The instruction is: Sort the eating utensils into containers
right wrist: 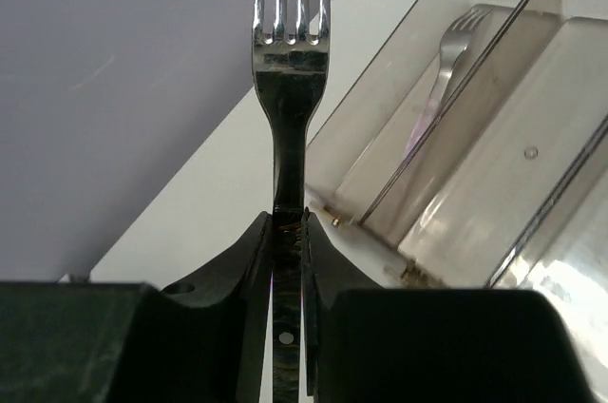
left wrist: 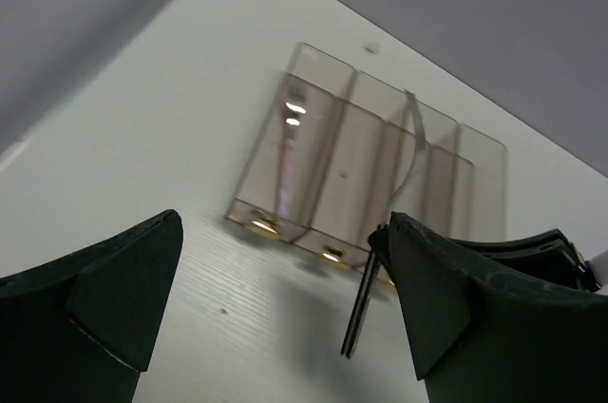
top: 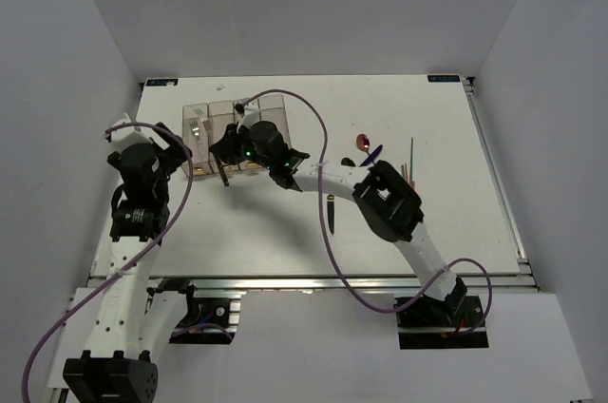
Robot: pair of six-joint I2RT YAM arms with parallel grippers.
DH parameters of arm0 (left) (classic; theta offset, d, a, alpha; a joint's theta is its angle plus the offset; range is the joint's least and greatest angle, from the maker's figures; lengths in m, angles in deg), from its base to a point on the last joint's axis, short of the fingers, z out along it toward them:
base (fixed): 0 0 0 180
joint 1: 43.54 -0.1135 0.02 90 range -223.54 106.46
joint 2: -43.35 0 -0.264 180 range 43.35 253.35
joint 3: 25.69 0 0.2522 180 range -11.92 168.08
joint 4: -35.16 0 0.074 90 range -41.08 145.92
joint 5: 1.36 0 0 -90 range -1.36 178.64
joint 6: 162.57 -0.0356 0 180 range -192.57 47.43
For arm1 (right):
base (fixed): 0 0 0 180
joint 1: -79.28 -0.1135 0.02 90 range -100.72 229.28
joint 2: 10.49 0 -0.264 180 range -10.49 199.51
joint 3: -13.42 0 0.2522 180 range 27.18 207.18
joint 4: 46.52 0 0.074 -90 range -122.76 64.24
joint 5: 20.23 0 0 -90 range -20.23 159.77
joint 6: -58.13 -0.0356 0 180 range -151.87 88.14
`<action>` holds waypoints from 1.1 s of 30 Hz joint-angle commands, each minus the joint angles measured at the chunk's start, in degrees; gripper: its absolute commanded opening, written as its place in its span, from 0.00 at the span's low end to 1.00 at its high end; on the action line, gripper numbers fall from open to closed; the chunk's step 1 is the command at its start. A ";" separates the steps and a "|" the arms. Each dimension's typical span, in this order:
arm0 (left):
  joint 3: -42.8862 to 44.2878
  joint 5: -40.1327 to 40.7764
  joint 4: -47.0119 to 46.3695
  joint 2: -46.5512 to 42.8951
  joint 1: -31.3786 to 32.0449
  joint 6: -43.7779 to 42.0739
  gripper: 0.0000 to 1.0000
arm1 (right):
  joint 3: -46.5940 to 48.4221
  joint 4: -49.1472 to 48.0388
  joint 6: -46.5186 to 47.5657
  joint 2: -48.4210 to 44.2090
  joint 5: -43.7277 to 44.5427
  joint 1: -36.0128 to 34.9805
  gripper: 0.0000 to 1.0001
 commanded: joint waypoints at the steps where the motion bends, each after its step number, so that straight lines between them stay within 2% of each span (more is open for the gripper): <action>1: 3.21 -16.66 -1.83 1.37 -0.16 0.48 0.98 | -5.37 -3.79 7.30 -14.49 3.05 -1.51 0.00; 2: 5.14 -18.59 -1.83 2.33 -0.16 1.62 0.98 | -7.05 -2.64 10.10 -18.25 4.04 -2.56 0.00; 3: 5.59 -25.57 -2.61 2.77 -0.16 4.07 0.98 | -9.06 -1.41 11.08 -19.76 4.22 -3.00 0.00; 6: 5.42 -35.28 -9.19 5.40 -0.16 10.57 0.98 | -13.72 1.68 12.41 -24.34 5.53 -4.23 0.00; 8: 5.86 -36.10 -10.79 7.77 -0.16 12.52 0.98 | -15.93 1.86 13.81 -27.42 8.08 -5.55 0.00; 12: 4.37 -38.29 -14.56 9.02 -0.16 16.39 0.85 | -17.70 4.22 14.78 -30.15 10.37 -6.70 0.00; 16: 2.35 -46.53 -25.54 9.54 -0.16 20.26 0.81 | -16.56 7.21 15.93 -30.42 12.92 -7.66 0.00; 18: 1.99 -47.35 -26.52 9.89 -0.16 20.97 0.73 | -17.17 7.48 16.27 -30.94 13.19 -7.66 0.00; 22: 2.08 -47.88 -24.42 10.42 -0.16 19.39 0.42 | -18.93 7.04 16.10 -31.56 14.24 -7.66 0.00; 24: 2.08 -48.58 -23.98 10.51 -0.16 19.04 0.40 | -18.84 7.13 16.28 -31.30 14.42 -7.66 0.00; 25: 2.17 -48.76 -23.19 10.77 -0.16 18.78 0.35 | -18.67 7.22 16.37 -31.12 14.33 -7.66 0.00; 29: 4.09 -48.14 -18.36 12.35 -0.16 14.30 0.00 | -18.23 7.31 16.54 -30.68 14.59 -7.66 0.00; 33: 6.47 -46.13 -13.87 13.85 -0.16 6.58 0.00 | -18.75 7.22 17.16 -31.29 14.07 -7.58 0.00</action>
